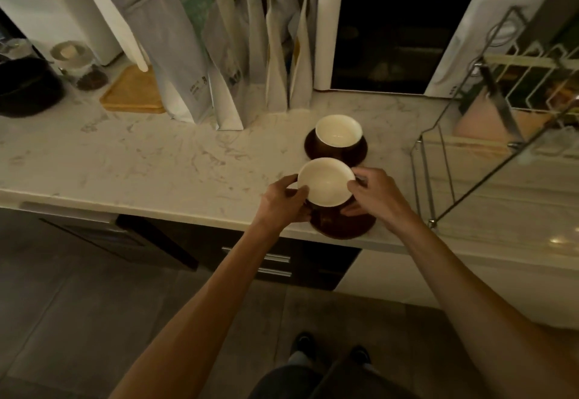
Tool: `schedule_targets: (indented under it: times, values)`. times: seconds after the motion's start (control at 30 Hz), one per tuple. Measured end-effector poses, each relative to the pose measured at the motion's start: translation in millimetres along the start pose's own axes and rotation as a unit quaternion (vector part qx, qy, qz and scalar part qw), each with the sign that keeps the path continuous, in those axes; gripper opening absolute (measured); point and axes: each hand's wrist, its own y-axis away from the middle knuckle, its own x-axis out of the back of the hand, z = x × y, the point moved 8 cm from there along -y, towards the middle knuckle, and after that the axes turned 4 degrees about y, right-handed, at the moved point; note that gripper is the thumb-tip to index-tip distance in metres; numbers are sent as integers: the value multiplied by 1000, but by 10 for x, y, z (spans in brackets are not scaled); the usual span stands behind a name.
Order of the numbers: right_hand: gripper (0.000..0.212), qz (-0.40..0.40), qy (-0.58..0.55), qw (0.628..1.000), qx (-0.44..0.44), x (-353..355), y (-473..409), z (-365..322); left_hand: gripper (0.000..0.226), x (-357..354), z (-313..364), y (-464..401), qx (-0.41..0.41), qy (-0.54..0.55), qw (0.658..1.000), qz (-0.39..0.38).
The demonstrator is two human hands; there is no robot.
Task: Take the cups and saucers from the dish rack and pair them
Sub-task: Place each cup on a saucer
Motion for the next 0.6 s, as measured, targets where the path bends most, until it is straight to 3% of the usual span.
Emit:
schedule_targets:
  times: [0.6]
  values:
    - [40,24,23,999,-20,163,103,275,47,-358,-99,-51,5,-40,999,-35]
